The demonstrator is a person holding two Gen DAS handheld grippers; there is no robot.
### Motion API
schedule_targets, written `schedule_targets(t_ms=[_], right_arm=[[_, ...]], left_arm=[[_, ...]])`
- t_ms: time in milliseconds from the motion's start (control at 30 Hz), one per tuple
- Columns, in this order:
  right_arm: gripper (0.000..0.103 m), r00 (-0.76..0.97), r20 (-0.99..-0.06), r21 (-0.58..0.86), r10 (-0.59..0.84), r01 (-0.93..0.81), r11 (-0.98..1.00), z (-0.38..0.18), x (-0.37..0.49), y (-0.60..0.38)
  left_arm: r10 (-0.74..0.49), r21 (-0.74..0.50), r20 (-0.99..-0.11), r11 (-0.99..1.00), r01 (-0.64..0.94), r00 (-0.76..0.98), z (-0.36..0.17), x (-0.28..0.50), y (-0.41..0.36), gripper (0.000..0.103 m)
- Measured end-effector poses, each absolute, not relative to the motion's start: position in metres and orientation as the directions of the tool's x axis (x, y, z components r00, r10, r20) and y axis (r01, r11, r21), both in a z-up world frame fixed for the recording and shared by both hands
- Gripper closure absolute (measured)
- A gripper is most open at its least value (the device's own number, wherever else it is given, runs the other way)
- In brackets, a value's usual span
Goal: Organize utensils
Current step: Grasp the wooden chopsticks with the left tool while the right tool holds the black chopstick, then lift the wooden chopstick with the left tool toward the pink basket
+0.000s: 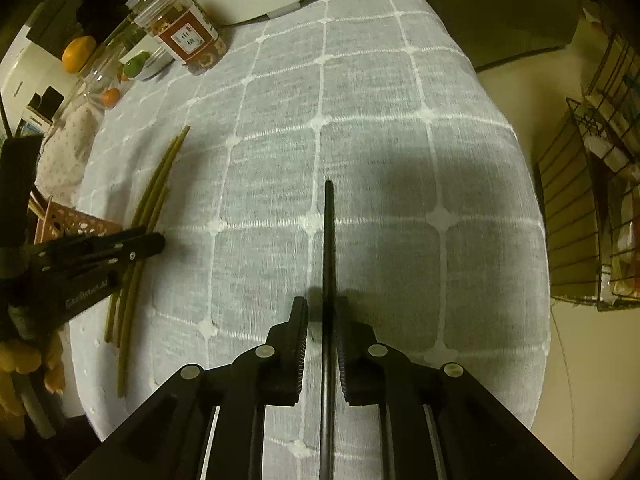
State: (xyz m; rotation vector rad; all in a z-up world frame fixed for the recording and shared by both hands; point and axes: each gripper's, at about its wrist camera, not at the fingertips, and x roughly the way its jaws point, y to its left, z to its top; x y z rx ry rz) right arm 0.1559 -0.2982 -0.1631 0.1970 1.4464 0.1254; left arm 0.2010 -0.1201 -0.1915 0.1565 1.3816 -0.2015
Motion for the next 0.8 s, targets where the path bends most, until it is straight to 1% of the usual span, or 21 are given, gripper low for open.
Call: schedule_targets(t_ms=[33,133,200,267,300,467,633,800], right_arm=[[0.089,0.129,-0.972,0.201,0.196,0.031,0.979,-0.164,0.157,-0.296],[0.090,0.166,-0.978,0.125,0.128,-0.024,0.992,-0.163,0.160,-0.283],[0.091,0.181,-0.981,0.065,0.075,-0.063,0.996,-0.163,0.159,-0.274],[0.095,0.187,-0.981,0.046,0.058,-0.067,0.997,-0.162,0.159,-0.271],[0.097,0.188,-0.980,0.055,0.066,-0.061,0.997,-0.162,0.158,-0.272],[0.098,0.212,-0.970,0.114,0.122,-0.049,0.992,-0.148,0.152,-0.273],[0.098,0.307,-0.933,0.168,0.186,-0.085,0.982,-0.105,0.133,-0.271],[0.098,0.405,-0.890,0.173,0.211,-0.128,0.977,-0.066,0.112,-0.264]], left_arm=[[-0.059,-0.014,-0.981,0.972,0.233,0.186,-0.191,0.198,-0.120,0.094],[-0.062,-0.008,-0.972,0.973,0.230,0.228,-0.190,0.186,-0.120,0.096],[-0.079,-0.028,-0.969,0.976,0.216,0.235,-0.189,0.178,-0.120,0.097],[-0.094,-0.037,-0.964,0.975,0.221,0.251,-0.182,0.169,-0.119,0.097],[-0.101,-0.039,-0.960,0.972,0.230,0.262,-0.177,0.161,-0.119,0.097],[-0.165,-0.071,-0.932,0.956,0.284,0.323,-0.142,0.132,-0.118,0.097],[-0.243,-0.097,-0.886,0.929,0.356,0.394,-0.105,0.115,-0.112,0.097],[-0.313,-0.110,-0.832,0.902,0.416,0.458,-0.080,0.091,-0.100,0.097]])
